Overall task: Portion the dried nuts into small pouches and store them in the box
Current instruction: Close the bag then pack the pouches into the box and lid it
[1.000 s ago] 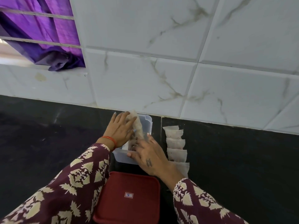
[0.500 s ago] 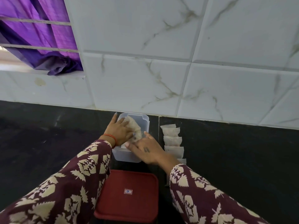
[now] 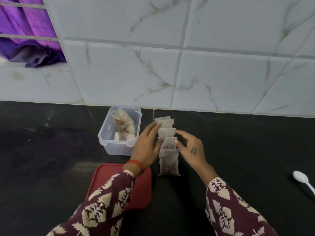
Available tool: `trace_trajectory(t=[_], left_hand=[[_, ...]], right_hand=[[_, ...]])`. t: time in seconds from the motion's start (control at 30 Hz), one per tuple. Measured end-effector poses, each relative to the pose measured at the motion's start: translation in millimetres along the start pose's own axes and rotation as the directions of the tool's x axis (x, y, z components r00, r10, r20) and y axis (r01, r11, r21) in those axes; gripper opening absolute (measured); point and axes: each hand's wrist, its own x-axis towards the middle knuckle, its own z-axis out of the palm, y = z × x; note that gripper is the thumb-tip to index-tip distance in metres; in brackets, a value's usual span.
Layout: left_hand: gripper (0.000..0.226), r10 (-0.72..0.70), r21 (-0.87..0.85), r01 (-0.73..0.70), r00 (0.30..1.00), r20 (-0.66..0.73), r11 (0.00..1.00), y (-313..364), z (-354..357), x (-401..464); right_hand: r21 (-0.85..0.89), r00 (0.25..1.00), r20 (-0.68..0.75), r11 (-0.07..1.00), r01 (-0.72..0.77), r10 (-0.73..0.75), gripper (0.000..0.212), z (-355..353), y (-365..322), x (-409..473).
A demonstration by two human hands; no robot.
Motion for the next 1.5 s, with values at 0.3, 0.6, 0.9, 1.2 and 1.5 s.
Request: trace_trajectory(t=[0.3,0.6,0.9,1.2,1.5], left_hand=[[0.035,-0.416,0.095,0.407,0.903,0.104,0.908,-6.2,43.0,-31.4],[0.015,-0.529,-0.174,0.527,0.848,0.041,0.832,-1.9,39.9,-9.5],[0.051,-0.587,-0.174,0.600,0.800,0.125,0.781,-11.2,48.0,-2.1],[0.021,-0.582,-0.313,0.570,0.811,0.064,0.760,-3.2,43.0,-10.0],[0.022,-0.418,-0.392,0.336,0.897,-0.145,0.856,25.5,-8.1,2.4]], right_hand=[[-0.210,0.988,0.140,0.973,0.096,-0.067,0.037,22.3,25.3,-27.5],[-0.041,0.993,0.089,0.996,0.075,-0.071,0.025,3.9,26.4,8.9],[-0.015,0.953,0.299,0.999,-0.043,0.046,0.053,14.2,41.2,26.4],[0.105,0.981,0.184,0.991,-0.085,0.064,0.025,2.4,31.7,17.3],[0.287,0.991,0.133,0.958,-0.020,-0.019,0.032,-23.7,-28.1,29.8]])
